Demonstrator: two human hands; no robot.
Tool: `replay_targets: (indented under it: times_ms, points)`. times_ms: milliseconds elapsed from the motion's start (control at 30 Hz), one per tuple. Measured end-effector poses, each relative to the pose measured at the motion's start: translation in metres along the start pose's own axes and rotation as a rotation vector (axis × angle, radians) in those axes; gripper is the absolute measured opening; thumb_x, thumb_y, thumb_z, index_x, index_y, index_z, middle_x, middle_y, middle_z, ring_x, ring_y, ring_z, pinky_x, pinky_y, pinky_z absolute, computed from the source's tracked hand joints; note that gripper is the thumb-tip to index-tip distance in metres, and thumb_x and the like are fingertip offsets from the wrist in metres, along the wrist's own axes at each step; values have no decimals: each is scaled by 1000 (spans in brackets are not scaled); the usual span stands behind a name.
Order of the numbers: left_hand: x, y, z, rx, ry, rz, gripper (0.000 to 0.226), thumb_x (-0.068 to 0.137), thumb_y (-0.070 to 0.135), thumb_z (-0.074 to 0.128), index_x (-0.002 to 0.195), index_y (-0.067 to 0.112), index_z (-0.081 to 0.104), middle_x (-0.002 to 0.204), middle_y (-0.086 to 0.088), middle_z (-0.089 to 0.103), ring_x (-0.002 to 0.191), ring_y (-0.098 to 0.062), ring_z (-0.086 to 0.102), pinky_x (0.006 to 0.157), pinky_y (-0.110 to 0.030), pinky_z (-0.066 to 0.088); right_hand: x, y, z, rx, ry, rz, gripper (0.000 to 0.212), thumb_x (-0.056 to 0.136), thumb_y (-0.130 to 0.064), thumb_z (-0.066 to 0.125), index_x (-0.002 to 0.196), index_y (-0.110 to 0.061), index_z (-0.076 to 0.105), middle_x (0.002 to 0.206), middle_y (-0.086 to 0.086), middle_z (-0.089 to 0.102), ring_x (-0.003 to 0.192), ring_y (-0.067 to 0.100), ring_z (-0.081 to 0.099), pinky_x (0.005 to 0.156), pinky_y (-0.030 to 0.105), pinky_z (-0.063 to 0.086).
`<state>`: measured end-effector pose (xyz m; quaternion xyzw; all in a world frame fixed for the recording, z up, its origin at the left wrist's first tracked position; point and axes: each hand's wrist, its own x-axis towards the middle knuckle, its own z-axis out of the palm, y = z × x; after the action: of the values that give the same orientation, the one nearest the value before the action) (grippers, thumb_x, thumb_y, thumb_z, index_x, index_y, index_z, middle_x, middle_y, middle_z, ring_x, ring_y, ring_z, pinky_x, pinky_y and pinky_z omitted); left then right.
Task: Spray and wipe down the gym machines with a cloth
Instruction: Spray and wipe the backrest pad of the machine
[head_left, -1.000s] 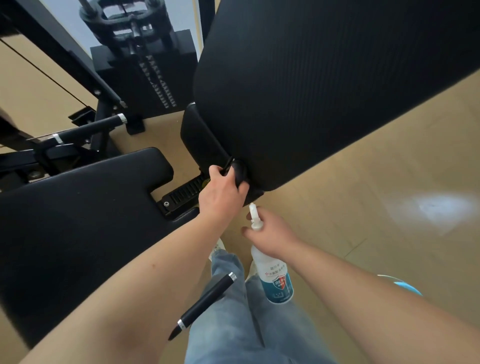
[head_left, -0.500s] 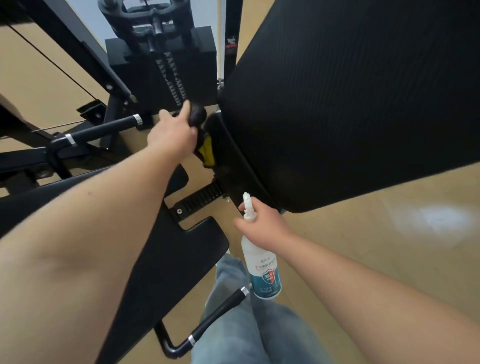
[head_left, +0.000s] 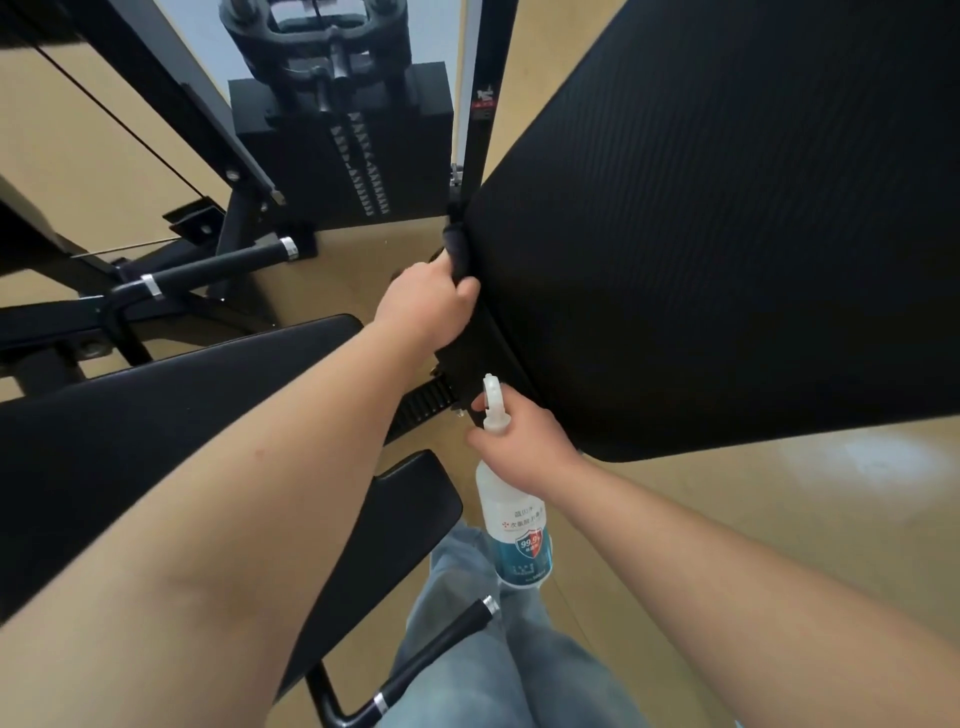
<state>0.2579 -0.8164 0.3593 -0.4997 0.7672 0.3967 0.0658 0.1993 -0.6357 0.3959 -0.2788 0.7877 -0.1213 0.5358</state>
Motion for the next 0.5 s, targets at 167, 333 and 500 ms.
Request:
replay_targets:
  times_ms: [167,333,500]
  points:
    - [-39,7,34,-117,25,-31,54,103,38,40,153,17,40,123,-7,65,102,-24,62,81,-36,53,-13,10,-2,-6,-1,-8,25,93,-29,63,117,-25,57,96,6,68,92,28,67,70,35,50]
    - [-77,12,65,-117,-21,-42,47,103,38,42,144,17,48,98,-2,66,84,-17,66,77,-38,61,-35,34,-9,40,13,4,26,95,-28,64,119,-28,57,98,0,65,87,17,63,64,30,45]
    - [-124,23,99,-142,-63,-43,32,102,35,45,128,20,55,87,5,63,81,-15,65,77,-41,60,-59,67,-22,48,57,-9,33,94,-26,63,127,-28,58,97,-11,61,86,6,58,64,26,41]
